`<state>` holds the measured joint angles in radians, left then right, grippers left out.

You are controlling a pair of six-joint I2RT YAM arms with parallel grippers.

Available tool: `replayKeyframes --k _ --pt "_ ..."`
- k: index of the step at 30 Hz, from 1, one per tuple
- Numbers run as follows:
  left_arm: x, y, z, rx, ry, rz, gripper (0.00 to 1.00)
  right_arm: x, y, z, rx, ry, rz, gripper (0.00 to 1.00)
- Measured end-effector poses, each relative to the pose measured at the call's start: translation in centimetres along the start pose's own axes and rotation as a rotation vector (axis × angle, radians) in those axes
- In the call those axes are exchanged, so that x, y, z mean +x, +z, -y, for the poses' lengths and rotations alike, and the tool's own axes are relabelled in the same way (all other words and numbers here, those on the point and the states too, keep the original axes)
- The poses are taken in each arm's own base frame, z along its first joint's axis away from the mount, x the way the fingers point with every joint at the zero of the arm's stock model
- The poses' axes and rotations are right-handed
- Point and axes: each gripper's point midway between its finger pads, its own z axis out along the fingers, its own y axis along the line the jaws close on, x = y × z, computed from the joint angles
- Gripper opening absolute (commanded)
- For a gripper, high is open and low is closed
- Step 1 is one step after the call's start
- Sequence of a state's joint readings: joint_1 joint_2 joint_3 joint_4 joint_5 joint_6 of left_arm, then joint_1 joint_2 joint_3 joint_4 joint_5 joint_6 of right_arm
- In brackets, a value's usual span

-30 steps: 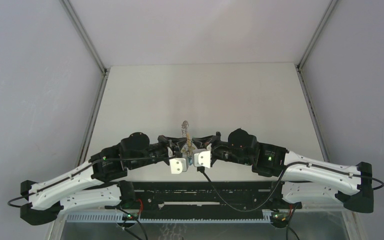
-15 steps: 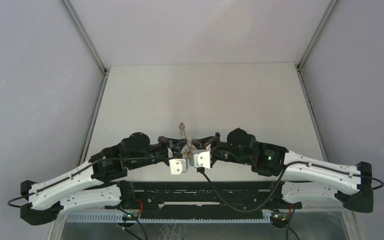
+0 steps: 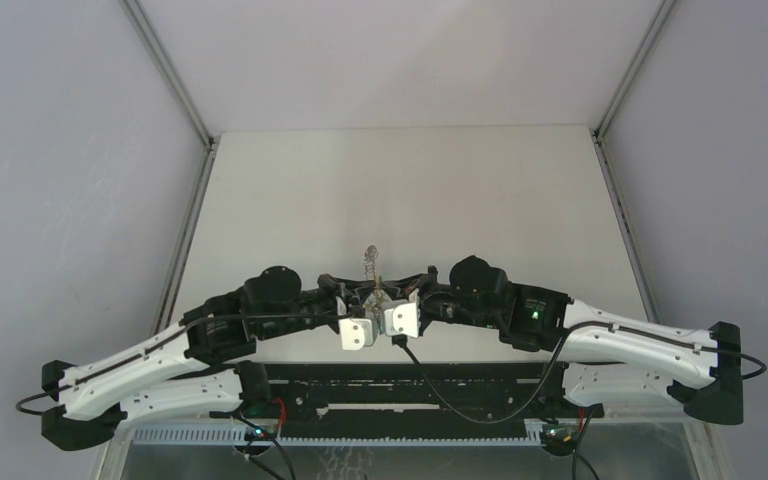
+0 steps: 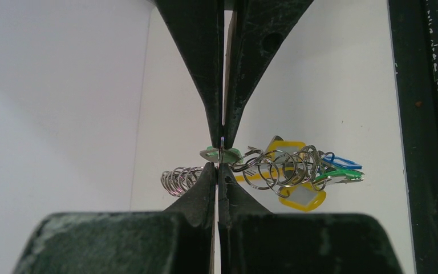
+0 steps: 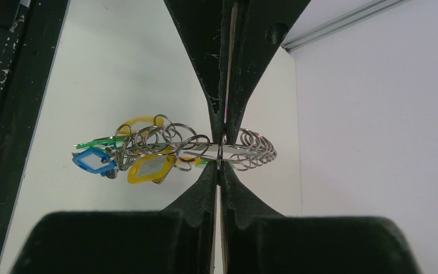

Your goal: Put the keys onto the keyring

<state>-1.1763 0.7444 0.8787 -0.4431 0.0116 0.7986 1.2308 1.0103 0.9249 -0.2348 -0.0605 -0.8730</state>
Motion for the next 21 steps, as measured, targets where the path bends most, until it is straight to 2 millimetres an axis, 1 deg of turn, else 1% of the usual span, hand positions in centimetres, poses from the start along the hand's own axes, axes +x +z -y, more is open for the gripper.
replayKeyframes --k 7,10,13,16,21 --pt "-0.01 -0.04 -0.06 -0.004 -0.005 0.0 0.0 -0.07 0.01 0.0 -0.001 0.001 0.004 0.0" --pt "-0.06 -0.04 -0.19 -0.012 -0.01 0.0 0.0 -0.12 -0.05 0.05 0.001 0.001 0.006 0.13" --pt "-0.22 -0.04 -0.51 -0.029 -0.012 0.004 0.0 -0.24 -0.22 0.14 0.005 0.005 0.01 0.2" --pt "-0.36 0.06 -0.75 -0.054 -0.019 0.019 0.0 -0.41 -0.48 0.25 0.01 0.009 0.016 0.23" --pt "-0.3 0.33 -0.68 -0.069 -0.027 0.032 0.0 -0.72 -0.76 0.34 0.015 0.018 0.027 0.23"
